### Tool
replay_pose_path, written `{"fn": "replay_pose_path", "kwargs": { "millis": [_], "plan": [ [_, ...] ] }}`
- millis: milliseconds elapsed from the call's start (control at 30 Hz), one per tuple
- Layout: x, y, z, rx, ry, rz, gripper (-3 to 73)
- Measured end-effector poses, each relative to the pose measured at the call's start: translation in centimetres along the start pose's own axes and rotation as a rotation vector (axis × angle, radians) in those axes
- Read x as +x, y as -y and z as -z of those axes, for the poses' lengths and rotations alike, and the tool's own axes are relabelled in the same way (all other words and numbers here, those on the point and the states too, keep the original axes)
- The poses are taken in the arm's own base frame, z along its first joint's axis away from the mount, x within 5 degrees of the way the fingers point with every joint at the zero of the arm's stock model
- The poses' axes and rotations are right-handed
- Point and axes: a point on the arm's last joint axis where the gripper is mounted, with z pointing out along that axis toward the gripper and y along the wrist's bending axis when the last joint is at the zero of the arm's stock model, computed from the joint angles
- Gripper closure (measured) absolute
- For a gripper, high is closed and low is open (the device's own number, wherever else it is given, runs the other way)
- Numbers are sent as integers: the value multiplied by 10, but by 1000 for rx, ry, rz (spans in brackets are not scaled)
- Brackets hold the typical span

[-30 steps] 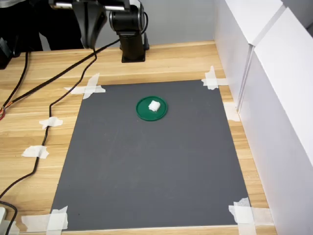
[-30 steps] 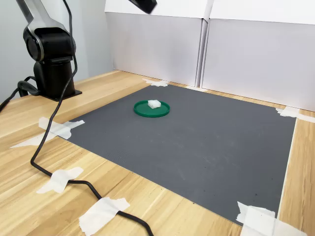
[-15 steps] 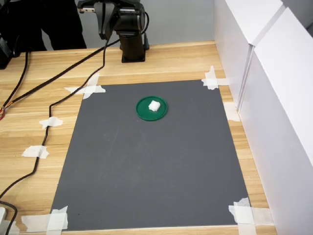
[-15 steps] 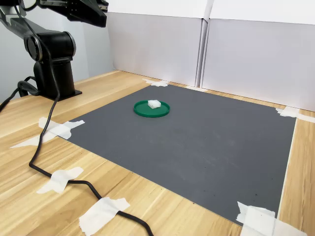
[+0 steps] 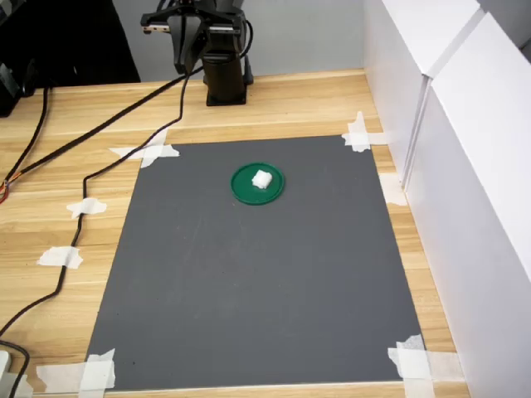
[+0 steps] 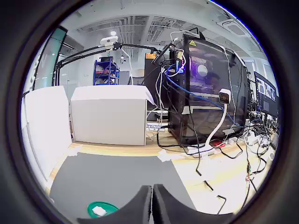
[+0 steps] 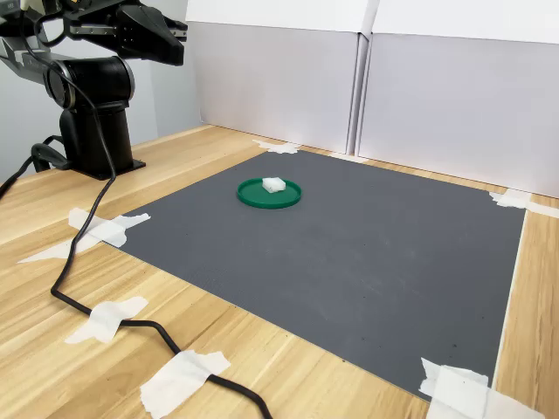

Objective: Grasp a white terminal and put it on the green lid.

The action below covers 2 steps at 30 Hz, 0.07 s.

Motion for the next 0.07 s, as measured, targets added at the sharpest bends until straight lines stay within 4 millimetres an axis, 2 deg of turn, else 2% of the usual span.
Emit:
{"fn": "replay_pose_path", "kwargs": {
  "millis": [67],
  "plan": [
    [0, 0, 0, 0, 0, 0, 711]
  ]
}}
